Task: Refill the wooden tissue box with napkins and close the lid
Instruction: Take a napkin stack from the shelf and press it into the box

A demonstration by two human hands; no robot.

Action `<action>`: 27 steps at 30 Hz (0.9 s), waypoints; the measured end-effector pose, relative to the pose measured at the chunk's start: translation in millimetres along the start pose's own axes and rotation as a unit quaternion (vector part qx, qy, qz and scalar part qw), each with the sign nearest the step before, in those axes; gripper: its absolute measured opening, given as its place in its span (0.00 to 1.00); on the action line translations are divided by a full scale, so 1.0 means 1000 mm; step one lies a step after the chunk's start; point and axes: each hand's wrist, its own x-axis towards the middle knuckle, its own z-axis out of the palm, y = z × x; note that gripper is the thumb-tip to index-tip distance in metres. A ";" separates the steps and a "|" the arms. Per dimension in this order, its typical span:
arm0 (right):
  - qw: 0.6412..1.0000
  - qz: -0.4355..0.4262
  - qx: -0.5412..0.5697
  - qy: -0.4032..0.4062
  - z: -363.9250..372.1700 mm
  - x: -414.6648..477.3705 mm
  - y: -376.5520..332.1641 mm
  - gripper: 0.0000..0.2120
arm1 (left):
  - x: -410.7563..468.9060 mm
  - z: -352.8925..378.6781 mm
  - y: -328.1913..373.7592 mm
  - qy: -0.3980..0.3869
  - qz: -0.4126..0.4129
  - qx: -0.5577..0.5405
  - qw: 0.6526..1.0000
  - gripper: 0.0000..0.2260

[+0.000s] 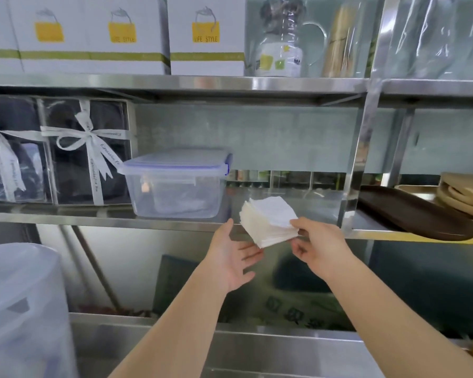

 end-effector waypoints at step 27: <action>0.983 0.027 -0.096 -0.151 -0.070 -0.214 -0.005 0.08 | -0.233 -0.004 -0.021 0.050 -0.006 0.247 0.968 0.08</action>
